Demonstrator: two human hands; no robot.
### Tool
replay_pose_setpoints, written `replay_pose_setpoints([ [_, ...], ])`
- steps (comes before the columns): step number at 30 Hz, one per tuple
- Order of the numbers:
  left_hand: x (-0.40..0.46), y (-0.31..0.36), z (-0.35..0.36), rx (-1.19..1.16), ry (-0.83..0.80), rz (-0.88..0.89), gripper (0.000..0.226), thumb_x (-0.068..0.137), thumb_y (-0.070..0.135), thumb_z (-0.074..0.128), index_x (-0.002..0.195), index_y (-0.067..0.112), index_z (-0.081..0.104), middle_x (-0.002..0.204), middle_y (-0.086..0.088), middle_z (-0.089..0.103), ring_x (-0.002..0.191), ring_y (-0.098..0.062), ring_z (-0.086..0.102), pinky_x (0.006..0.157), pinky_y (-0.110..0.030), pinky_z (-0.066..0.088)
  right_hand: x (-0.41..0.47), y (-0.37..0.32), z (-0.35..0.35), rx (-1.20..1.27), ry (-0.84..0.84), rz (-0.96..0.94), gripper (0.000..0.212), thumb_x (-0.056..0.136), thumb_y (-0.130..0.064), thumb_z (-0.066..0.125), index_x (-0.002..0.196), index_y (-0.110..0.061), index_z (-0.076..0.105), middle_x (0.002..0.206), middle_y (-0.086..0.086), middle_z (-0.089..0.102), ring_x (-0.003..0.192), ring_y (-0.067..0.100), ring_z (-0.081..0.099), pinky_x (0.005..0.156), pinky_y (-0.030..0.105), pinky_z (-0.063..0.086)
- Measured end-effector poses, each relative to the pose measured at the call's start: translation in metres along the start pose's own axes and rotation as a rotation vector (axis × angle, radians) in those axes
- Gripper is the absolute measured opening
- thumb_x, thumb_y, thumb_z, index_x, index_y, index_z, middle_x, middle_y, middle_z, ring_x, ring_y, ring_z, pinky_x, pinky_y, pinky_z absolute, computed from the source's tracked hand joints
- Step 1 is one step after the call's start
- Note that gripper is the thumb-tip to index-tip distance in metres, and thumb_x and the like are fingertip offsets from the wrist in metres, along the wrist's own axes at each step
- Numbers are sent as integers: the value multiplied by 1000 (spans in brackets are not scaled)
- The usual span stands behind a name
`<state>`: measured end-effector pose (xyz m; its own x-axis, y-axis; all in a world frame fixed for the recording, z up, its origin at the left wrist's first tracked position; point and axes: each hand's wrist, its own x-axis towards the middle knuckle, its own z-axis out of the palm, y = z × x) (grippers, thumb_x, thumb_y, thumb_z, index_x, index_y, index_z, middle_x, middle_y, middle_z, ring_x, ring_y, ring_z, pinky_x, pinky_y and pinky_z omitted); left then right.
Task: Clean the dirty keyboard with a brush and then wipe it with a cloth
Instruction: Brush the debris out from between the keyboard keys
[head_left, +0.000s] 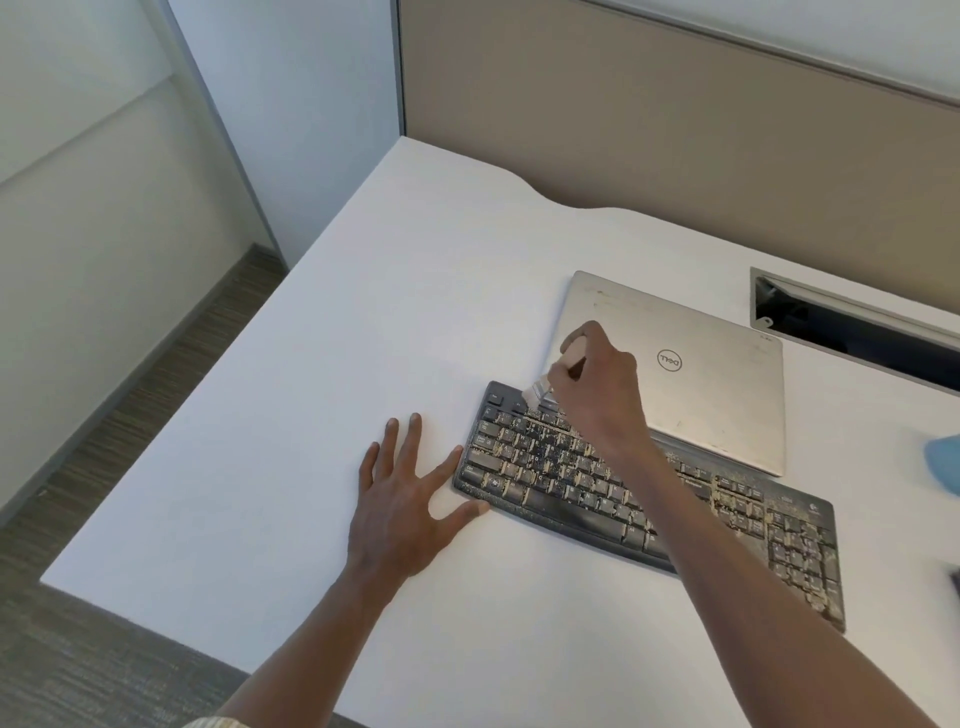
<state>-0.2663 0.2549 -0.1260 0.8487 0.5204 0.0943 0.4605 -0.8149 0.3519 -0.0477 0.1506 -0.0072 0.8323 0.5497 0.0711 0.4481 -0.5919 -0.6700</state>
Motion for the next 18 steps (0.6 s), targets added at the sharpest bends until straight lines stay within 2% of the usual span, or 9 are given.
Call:
replay_pose_setpoints([
  [4,0,-1,0,-2,-1,4,76,86,88,32,141,42,57,168,-10,17,157,-31,5,124,-53,18,-1,-1,4,-22,10,-43,13,92,-11,56,103,-14,50,72,4,59,53,14,53,44,17,33],
  [7,0,-1,0,3,-1,1,76,86,88,32,141,42,56,169,-10,16,157,-30,4,124,-52,16,-1,1,3,-50,-21,-58,13,91,-9,55,101,-14,49,69,2,56,50,6,51,41,14,32],
  [11,1,-1,0,4,-6,-5,75,86,88,33,142,43,55,169,-8,16,157,-29,4,124,-51,16,1,0,5,3,-5,-60,14,92,-11,56,104,-13,50,72,3,58,56,17,56,48,27,41],
  [18,1,1,-2,1,-12,-22,76,85,89,31,142,44,55,169,-7,16,157,-28,4,125,-49,14,-1,-2,10,-33,8,-107,15,90,-10,56,103,-11,50,73,11,62,62,28,60,57,39,50],
])
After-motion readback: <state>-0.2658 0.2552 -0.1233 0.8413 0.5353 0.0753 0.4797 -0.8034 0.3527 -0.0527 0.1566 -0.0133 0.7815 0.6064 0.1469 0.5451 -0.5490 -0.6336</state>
